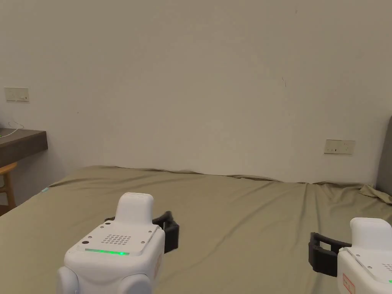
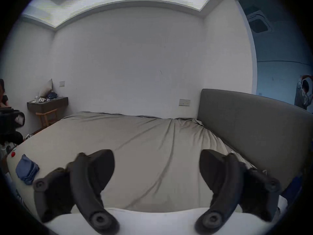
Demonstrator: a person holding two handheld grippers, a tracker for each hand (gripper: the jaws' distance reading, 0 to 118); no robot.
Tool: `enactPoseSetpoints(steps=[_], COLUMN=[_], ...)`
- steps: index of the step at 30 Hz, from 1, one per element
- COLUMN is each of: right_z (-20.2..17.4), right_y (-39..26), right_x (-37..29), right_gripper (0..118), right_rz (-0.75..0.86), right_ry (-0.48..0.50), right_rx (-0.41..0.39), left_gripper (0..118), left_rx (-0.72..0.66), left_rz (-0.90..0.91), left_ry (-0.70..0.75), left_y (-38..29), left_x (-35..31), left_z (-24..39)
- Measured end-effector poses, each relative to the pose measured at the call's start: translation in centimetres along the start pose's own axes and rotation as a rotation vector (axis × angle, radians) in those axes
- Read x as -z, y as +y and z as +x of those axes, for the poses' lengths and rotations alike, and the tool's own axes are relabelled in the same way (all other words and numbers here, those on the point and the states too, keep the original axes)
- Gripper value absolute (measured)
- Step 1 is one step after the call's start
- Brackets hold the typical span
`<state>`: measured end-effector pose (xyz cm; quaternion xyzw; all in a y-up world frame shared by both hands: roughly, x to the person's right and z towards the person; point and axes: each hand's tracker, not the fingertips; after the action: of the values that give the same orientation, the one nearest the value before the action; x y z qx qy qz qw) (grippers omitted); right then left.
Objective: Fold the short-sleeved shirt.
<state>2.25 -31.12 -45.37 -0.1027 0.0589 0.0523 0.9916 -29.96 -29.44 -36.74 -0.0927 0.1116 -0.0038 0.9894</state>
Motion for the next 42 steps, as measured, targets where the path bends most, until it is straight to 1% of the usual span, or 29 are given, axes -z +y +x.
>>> enactPoseSetpoints(steps=[1,4,7,11,15,18,24,26,29,32,34,38,42], right_z=[0.1,0.5,0.5,0.4,0.5,0.3,-0.2,-0.1,0.2,0.6,0.7,0.7,0.9], right_y=[-0.1,-0.2,-0.5,-0.9,-1.3,-1.4,-1.0,-0.9,-0.8,-0.8,-0.8,-1.3,-1.9], right_x=[-0.2,-0.3,-0.3,-0.4,-0.6,-0.7,-0.6,-0.7,-0.8,-0.5,-0.1,0.8,1.0], right_gripper=[109,109,109,109,110,111,113,113,115,118,118,118,118], right_rz=[0.019,0.037,0.039,0.047,0.063,0.074,0.078,0.088,0.108,0.115,0.101,0.085,0.086], right_ry=[0.000,0.015,0.013,-0.008,0.035,0.024,0.041,0.073,0.116,0.112,0.088,0.044,0.062], right_rx=[0.004,0.020,0.031,0.016,0.009,0.005,-0.003,0.018,0.075,0.135,0.150,0.129,0.116], left_gripper=[118,118,118,118,118,118,118,118,118,118,118,118,118], left_rx=[-0.009,-0.034,-0.027,-0.005,-0.010,-0.018,-0.030,-0.028,-0.030,-0.035,-0.035,-0.022,-0.055], left_rz=[-0.018,0.007,0.002,-0.019,-0.016,-0.011,-0.015,-0.019,-0.034,-0.044,-0.046,-0.045,-0.053], left_ry=[0.009,0.013,0.011,0.024,0.023,0.025,0.021,0.022,0.020,0.027,0.029,0.052,0.067], left_y=[-0.2,-0.4,-0.6,-1.0,-1.2,-1.3,-1.3,-1.4,-1.6,-1.8,-2.1,-2.5,-2.6], left_x=[0.3,-0.1,0.0,0.3,0.3,0.5,0.7,0.8,1.0,1.2,1.4,1.8,2.3], left_z=[0.0,-0.3,-0.3,-0.1,-0.1,-0.2,-0.4,-0.5,-0.6,-0.8,-0.7,-0.5,-0.7])
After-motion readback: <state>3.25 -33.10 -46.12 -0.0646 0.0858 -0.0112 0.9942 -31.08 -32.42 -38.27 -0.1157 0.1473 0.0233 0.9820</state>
